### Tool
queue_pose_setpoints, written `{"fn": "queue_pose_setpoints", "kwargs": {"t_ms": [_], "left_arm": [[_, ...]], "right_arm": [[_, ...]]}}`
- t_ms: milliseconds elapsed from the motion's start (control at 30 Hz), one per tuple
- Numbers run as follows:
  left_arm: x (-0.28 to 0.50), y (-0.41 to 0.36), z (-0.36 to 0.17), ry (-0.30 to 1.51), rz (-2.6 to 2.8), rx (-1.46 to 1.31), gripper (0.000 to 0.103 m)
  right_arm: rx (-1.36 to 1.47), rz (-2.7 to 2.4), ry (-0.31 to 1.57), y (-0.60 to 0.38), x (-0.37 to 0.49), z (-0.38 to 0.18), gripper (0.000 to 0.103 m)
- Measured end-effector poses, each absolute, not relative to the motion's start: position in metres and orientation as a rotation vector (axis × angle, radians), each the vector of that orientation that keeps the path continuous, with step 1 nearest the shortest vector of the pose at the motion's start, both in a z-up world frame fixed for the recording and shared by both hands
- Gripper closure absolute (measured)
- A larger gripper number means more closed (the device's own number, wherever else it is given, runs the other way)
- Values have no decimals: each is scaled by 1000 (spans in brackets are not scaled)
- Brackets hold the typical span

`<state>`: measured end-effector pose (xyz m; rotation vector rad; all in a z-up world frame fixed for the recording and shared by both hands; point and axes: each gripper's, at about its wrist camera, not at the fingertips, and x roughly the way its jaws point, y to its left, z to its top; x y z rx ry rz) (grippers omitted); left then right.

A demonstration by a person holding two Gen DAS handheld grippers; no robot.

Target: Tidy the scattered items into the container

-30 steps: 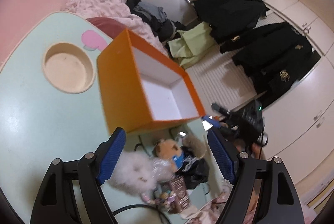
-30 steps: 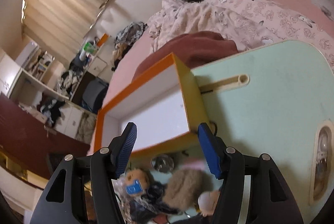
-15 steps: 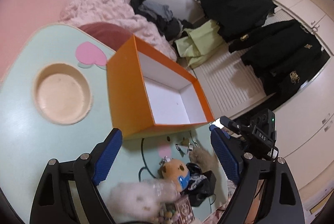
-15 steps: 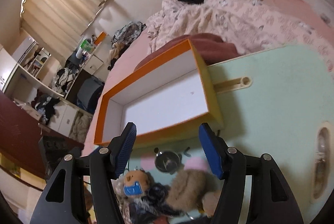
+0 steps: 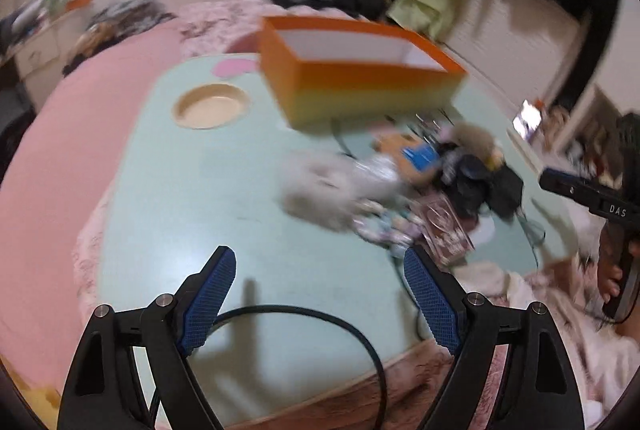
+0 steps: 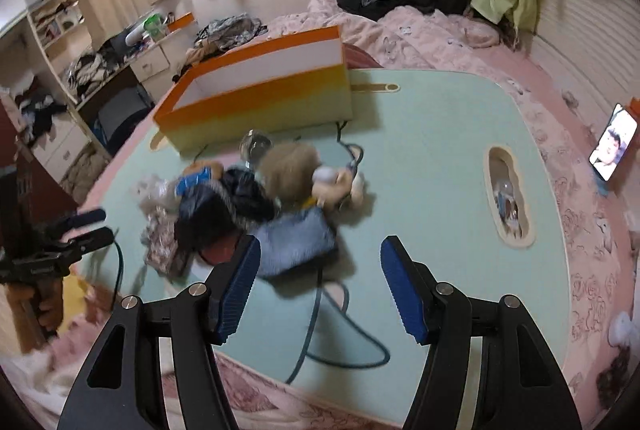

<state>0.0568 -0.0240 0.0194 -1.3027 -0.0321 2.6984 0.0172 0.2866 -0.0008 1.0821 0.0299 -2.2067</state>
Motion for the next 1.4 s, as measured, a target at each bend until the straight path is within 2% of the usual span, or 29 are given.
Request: {"fn": "queue_pose_setpoints", "kwargs": {"t_ms": [33,100,133,167,267,533,600,800,867,1033,1133,1167,1200,1267,1333,1400], "left_arm": [[56,-14,17,32,2690,-1324,17],[53,5,13,141,2678,-1340,18],[53,12,13,157,2672,-1338,18],[50,15,11,152,2663,-1342,18],[38,15,7,106,2673,-1337,21],[2,20,9,50,2697,-1276,22],[1,21,10,25,2694,-1259,25],[29,16,40,7,2710,-1144,25],[42,14,48,9,2712,-1120,25],[65,11,38,38,2753,-1151,22],[62,8,19,-13,2762,-1220,20],[59,6,11,-46,2757,-1251,20],[59,6,6,-48,2779,-1248,18],[59,8,1,8,2840,-1244,14],[56,14,-6,104,2865,-1262,0],[54,14,-8,103,2848,-1257,0]], "right_arm": [[1079,-2200,49,283,20,-5,40],[1098,-2189,97,275,24,-14,52],[1110,-2179,132,268,25,-18,55],[1117,-2174,158,264,26,-21,63],[1102,-2194,213,252,26,-26,71],[1089,-2189,175,227,4,-21,71],[1073,-2180,144,225,1,-16,71],[951,-2254,150,235,28,15,70],[930,-2280,149,239,41,19,66],[1018,-2312,127,241,54,-5,65],[1122,-2281,128,236,42,-21,64],[1119,-2301,144,236,42,-20,56],[1133,-2318,187,233,40,-21,38],[1152,-2354,279,226,40,-24,20],[1153,-2342,247,226,39,-25,16],[1160,-2338,256,224,38,-25,11]]}}
